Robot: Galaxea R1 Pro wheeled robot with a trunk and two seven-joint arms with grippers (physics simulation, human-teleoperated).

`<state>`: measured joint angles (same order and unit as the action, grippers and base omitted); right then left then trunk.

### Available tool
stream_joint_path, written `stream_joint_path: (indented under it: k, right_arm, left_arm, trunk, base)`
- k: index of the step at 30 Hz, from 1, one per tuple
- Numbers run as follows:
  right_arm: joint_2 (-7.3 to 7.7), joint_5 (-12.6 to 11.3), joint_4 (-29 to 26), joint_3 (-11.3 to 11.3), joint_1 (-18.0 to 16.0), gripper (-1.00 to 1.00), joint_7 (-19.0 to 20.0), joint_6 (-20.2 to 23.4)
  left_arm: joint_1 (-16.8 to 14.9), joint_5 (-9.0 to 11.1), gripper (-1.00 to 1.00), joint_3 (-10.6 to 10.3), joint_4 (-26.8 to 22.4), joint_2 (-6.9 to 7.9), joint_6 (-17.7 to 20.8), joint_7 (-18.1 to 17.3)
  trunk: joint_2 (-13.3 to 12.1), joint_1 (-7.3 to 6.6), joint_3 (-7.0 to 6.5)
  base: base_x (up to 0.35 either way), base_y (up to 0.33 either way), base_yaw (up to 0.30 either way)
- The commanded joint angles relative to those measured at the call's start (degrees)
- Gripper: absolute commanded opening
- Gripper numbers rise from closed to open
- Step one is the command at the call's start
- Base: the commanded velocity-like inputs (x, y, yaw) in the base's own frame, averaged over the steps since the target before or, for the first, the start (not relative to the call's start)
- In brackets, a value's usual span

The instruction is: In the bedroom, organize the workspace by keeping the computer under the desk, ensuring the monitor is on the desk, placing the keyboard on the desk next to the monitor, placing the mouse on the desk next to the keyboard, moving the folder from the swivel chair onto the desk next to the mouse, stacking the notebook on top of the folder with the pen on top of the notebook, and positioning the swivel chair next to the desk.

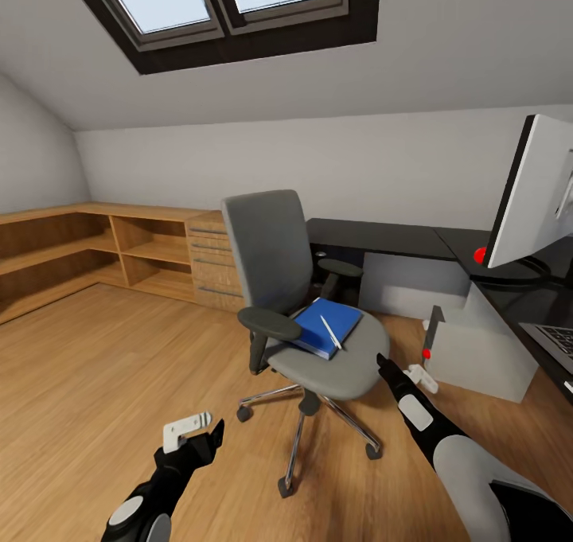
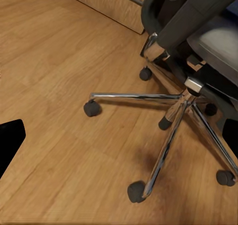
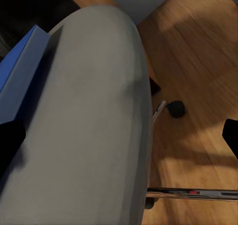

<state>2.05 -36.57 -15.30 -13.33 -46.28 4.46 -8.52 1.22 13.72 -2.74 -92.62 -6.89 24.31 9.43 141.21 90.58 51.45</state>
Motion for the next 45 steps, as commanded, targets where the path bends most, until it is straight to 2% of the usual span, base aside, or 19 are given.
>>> stream_joint_path:
  k: [1,14,36,45]
  right_arm:
    - [0.01,-0.6,0.11,-0.12,-0.04,1.0,0.46,-0.19]
    - [0.17,-0.6,0.16,-0.16,-0.07,1.0,0.47,-0.27]
    - [0.19,-0.6,0.18,-0.13,-0.07,1.0,0.46,-0.19]
    - [0.07,-0.6,0.18,-0.12,-0.06,1.0,0.46,-0.19]
  left_arm:
    - [0.04,0.61,1.0,-0.07,-0.09,0.01,0.18,0.5]
    - [0.15,0.61,1.0,-0.07,-0.1,0.02,0.13,0.5]
    - [0.17,0.61,1.0,0.63,-0.1,0.0,0.2,0.5]
    - [0.17,0.61,1.0,0.71,-0.1,-0.04,0.23,0.5]
  trunk:
    - [0.02,-0.01,0.05]
    - [0.02,-0.01,0.05]
    - [0.02,-0.01,0.05]
    - [0.02,-0.01,0.05]
  base:
    - [0.0,0.0,0.0]
    - [0.011,0.0,0.0]
    - [0.099,-0.001,0.0]
    - [0.178,-0.114,0.0]
